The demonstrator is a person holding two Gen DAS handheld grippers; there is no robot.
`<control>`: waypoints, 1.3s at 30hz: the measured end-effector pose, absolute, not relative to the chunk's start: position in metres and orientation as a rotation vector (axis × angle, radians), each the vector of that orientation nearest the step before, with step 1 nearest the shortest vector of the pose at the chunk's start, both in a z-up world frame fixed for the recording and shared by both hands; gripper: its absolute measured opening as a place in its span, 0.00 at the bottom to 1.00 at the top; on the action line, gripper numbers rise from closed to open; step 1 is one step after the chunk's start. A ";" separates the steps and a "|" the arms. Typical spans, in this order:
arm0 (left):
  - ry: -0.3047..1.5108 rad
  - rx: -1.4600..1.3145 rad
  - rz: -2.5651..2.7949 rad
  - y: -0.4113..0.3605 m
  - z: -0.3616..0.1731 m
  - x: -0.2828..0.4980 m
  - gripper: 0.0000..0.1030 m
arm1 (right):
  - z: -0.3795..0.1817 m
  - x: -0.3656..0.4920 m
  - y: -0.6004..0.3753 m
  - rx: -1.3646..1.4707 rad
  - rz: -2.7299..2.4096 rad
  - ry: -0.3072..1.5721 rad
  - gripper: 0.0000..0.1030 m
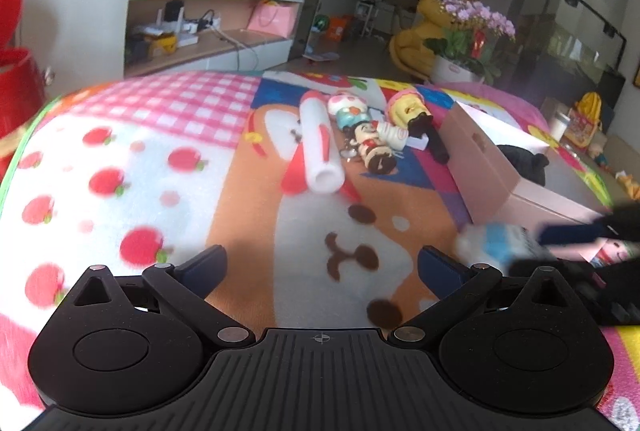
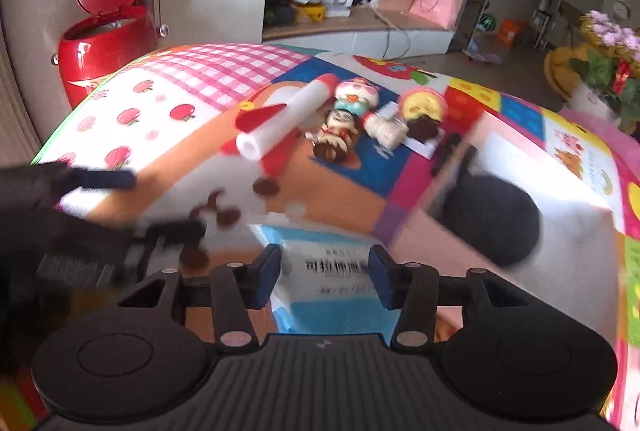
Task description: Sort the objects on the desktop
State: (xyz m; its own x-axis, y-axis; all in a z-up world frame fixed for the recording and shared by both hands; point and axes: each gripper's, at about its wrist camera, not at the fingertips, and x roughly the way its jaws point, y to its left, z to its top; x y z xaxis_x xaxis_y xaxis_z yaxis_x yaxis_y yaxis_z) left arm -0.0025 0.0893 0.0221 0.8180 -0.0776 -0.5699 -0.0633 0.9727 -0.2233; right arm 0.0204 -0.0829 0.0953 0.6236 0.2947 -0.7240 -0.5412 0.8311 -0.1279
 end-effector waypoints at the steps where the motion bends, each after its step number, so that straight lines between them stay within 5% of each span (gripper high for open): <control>1: 0.606 -0.214 -0.006 0.087 0.026 0.003 1.00 | 0.096 0.012 -0.092 -0.325 0.478 0.756 0.47; 4: 0.564 -0.134 0.000 0.083 0.039 0.028 1.00 | 0.102 -0.006 -0.122 -0.195 0.453 0.741 0.50; 6: 0.566 -0.077 0.032 0.078 0.043 0.052 1.00 | 0.107 -0.017 -0.143 -0.116 0.412 0.706 0.62; 8: 0.599 -0.051 0.053 0.074 0.038 0.077 0.90 | 0.109 -0.025 -0.161 -0.051 0.352 0.672 0.69; 10: 0.658 -0.034 0.061 0.071 0.030 0.101 0.63 | 0.108 -0.029 -0.177 -0.004 0.306 0.662 0.71; 18: 0.692 0.010 0.062 0.069 0.025 0.095 0.42 | 0.093 -0.041 -0.203 0.000 0.229 0.647 0.78; 25: 0.719 0.016 -0.092 0.054 0.033 0.002 0.47 | 0.089 -0.022 -0.205 0.073 0.247 0.647 0.78; 27: 0.729 0.011 -0.136 0.050 0.034 -0.018 0.50 | 0.089 -0.011 -0.202 0.074 0.246 0.644 0.69; 30: 0.723 0.016 -0.189 0.041 0.037 -0.040 0.62 | 0.084 0.011 -0.199 0.072 0.243 0.672 0.49; 34: 0.680 0.080 -0.232 0.024 0.043 -0.051 0.83 | 0.070 0.034 -0.195 0.048 0.214 0.712 0.47; 39: 0.672 0.101 -0.212 0.020 0.041 -0.047 0.92 | 0.060 0.025 -0.195 0.065 0.257 0.781 0.47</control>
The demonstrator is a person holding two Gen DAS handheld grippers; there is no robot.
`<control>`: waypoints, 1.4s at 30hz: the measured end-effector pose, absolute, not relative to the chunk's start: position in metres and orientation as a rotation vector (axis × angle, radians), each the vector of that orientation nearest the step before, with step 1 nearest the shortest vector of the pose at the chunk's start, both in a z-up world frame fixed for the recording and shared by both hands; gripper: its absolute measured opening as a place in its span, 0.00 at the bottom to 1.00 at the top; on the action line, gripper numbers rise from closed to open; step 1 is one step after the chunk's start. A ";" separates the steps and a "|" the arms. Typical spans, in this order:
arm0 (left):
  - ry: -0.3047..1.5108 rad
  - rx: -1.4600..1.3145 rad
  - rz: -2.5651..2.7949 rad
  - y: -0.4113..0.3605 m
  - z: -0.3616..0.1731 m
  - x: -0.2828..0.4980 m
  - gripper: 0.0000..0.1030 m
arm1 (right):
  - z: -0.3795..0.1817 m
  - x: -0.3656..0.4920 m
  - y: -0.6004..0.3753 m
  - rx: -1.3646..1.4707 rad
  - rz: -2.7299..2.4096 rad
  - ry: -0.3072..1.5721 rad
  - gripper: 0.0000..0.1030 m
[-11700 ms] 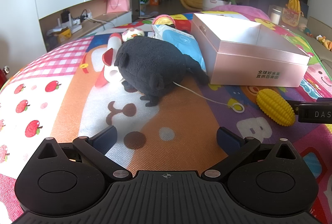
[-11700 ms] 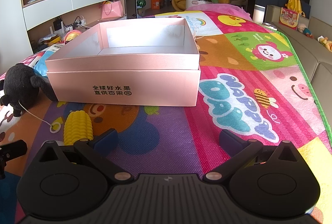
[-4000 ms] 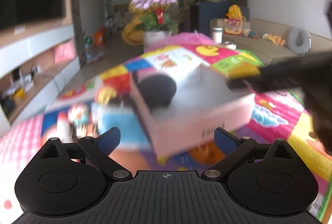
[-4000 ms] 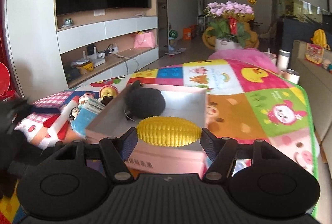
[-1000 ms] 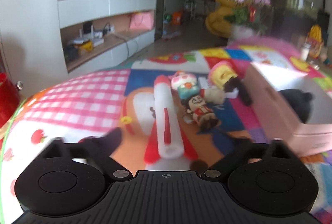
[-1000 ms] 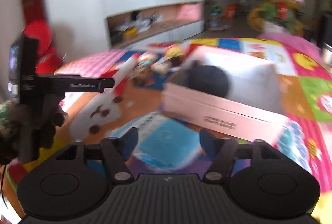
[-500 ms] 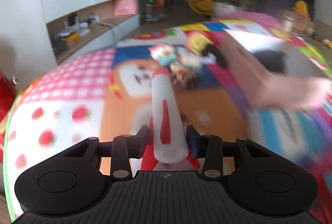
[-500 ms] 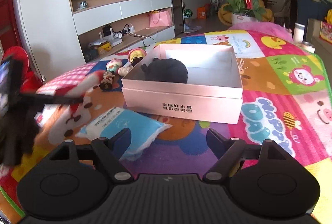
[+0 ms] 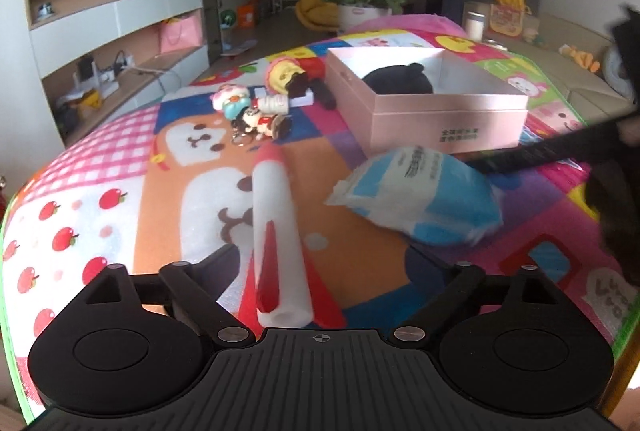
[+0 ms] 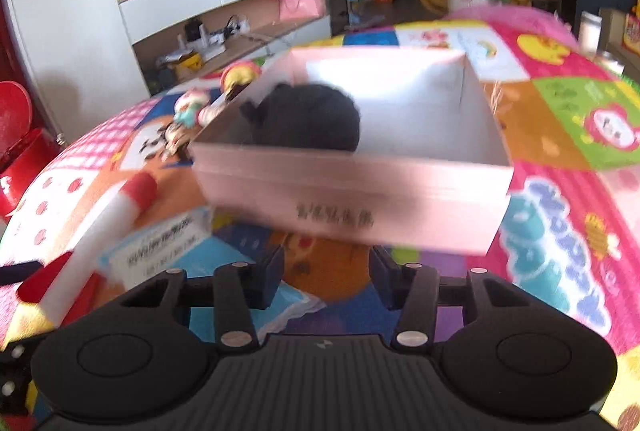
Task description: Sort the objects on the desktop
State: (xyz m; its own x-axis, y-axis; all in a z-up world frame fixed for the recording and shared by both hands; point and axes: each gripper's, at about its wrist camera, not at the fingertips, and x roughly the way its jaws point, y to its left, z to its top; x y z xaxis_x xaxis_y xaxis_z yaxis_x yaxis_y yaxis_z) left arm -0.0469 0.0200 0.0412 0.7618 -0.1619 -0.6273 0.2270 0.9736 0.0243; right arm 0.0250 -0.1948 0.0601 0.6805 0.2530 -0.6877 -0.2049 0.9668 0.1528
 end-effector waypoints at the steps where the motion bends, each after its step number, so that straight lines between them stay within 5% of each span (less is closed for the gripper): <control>1: 0.674 0.095 -0.201 0.021 0.041 -0.045 0.92 | 0.060 0.018 -0.194 0.066 0.280 0.788 0.47; 20: 0.661 0.092 -0.188 0.027 0.040 -0.049 0.97 | 0.083 -0.013 -0.177 0.126 0.366 0.717 0.87; 29: 0.694 0.067 -0.167 0.037 0.033 -0.055 0.99 | 0.070 0.013 -0.124 0.109 0.462 0.760 0.87; 31: 0.705 0.054 -0.168 0.038 0.030 -0.054 0.99 | 0.065 0.013 -0.118 0.084 0.463 0.764 0.82; 33: 0.719 0.041 -0.174 0.037 0.027 -0.052 0.99 | 0.062 0.012 -0.116 0.056 0.459 0.774 0.58; 42: 0.742 0.017 -0.204 0.024 0.016 -0.044 1.00 | 0.067 -0.022 -0.157 -0.040 0.263 0.706 0.55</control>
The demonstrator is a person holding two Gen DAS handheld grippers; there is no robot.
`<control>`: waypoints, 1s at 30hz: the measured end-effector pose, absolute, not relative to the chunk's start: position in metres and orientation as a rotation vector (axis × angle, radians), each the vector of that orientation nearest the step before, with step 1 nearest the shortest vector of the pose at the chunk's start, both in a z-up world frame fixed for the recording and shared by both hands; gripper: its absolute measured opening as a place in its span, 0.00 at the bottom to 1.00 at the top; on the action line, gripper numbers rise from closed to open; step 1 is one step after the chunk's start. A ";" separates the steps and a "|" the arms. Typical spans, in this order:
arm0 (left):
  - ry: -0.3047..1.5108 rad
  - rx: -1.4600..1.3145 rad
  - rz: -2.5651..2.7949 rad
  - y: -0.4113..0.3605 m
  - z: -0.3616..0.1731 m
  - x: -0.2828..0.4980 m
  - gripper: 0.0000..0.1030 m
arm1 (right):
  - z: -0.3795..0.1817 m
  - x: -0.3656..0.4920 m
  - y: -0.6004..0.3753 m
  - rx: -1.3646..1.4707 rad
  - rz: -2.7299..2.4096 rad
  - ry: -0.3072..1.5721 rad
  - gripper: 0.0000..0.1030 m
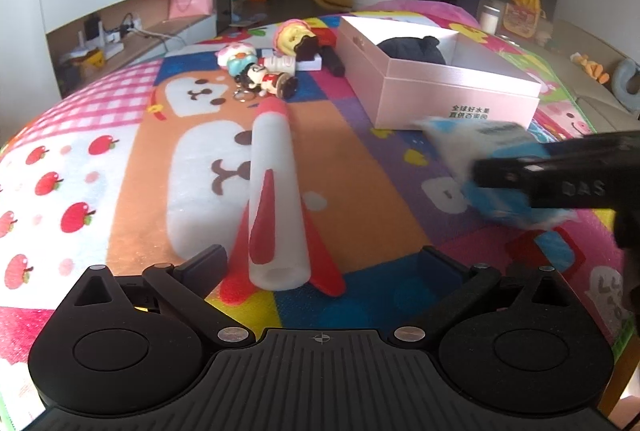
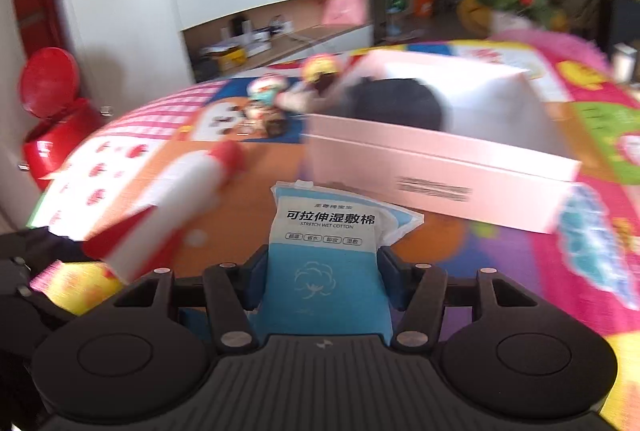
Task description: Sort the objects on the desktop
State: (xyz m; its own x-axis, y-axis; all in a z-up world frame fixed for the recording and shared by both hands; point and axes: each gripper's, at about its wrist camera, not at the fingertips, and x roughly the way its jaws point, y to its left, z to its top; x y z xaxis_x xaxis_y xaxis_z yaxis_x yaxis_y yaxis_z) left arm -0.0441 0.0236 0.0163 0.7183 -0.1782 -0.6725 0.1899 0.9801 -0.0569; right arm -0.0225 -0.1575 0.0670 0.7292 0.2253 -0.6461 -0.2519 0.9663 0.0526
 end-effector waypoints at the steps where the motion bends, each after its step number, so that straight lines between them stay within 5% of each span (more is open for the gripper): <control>1: 0.741 0.015 -0.201 0.023 0.015 -0.043 1.00 | 0.066 -0.025 -0.163 -0.051 0.236 0.704 0.55; 7: 0.738 0.019 -0.186 0.019 0.014 -0.040 1.00 | 0.058 -0.031 -0.189 0.009 0.176 0.701 0.55; 17: 0.760 0.053 -0.206 0.018 0.014 -0.039 1.00 | 0.046 -0.034 -0.197 0.114 0.126 0.674 0.85; 30: 0.750 0.005 -0.196 0.024 0.023 -0.043 0.98 | 0.044 -0.033 -0.200 0.141 0.118 0.684 0.92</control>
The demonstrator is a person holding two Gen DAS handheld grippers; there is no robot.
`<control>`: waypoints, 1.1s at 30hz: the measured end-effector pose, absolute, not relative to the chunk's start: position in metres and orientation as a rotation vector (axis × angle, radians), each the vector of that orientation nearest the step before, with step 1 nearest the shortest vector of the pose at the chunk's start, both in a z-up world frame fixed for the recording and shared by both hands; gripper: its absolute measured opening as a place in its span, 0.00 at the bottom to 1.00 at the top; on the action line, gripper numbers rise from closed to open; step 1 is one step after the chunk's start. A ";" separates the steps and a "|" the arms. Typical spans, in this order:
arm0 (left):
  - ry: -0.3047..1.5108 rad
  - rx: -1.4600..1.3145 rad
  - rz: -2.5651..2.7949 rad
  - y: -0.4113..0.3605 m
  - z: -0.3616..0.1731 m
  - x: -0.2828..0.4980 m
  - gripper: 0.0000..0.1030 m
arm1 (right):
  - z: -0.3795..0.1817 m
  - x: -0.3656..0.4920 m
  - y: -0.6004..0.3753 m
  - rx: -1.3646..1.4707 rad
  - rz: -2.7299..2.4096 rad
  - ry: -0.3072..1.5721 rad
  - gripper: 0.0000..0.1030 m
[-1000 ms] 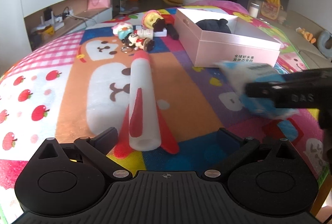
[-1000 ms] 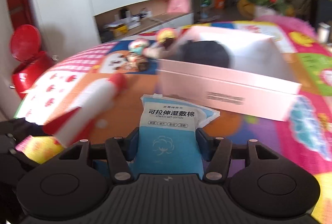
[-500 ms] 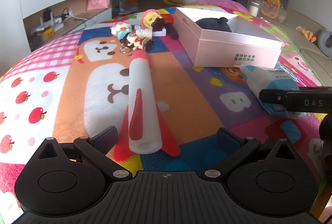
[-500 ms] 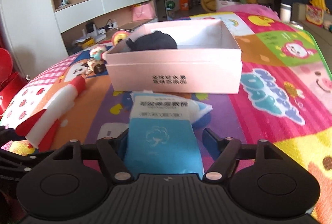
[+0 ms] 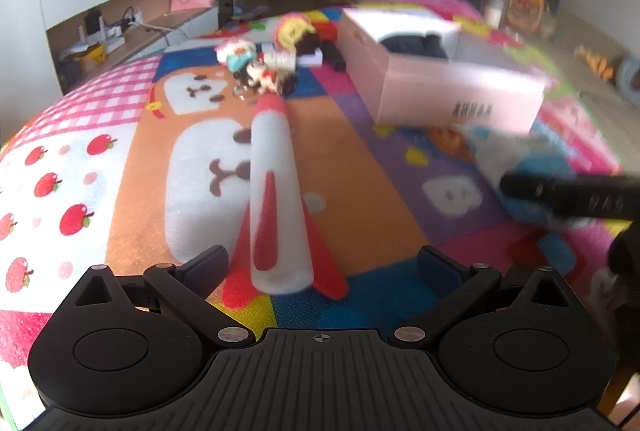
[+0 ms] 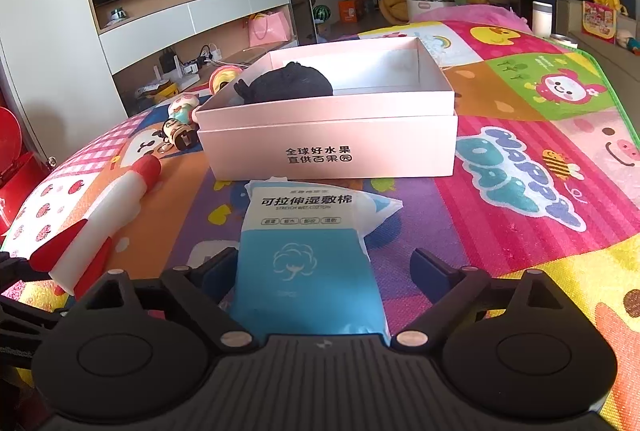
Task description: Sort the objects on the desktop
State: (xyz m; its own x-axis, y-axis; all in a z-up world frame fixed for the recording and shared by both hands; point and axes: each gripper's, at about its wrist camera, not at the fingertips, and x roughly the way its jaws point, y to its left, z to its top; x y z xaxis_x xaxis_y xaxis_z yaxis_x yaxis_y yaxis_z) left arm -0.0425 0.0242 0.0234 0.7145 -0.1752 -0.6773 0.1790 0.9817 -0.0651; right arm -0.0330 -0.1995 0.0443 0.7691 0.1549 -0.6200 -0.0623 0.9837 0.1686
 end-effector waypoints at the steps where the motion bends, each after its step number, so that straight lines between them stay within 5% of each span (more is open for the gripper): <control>1: 0.723 0.006 -0.186 0.026 0.028 -0.044 0.87 | 0.044 -0.033 -0.200 0.143 0.116 0.682 0.93; 3: 0.693 0.030 -0.162 0.026 0.035 -0.043 0.67 | 0.044 -0.033 -0.199 0.143 0.113 0.681 0.95; 6: 0.686 0.038 -0.132 0.027 0.039 -0.031 0.75 | 0.044 -0.032 -0.200 0.146 0.108 0.685 0.95; 9: 0.707 0.057 -0.104 0.025 0.036 -0.015 0.73 | 0.043 -0.032 -0.200 0.150 0.103 0.684 0.95; 18: 0.750 0.079 -0.098 0.026 0.024 0.003 0.38 | 0.044 -0.032 -0.198 0.134 0.113 0.678 0.94; 20: 0.747 0.082 -0.105 0.027 0.025 -0.001 0.36 | 0.046 -0.033 -0.192 0.096 0.126 0.673 0.87; 24: 0.733 0.086 -0.117 0.028 0.028 -0.015 0.34 | 0.052 -0.032 -0.179 0.042 0.177 0.681 0.54; 33: 0.646 0.114 -0.208 0.022 0.062 -0.071 0.34 | 0.088 -0.052 -0.199 0.079 0.243 0.712 0.52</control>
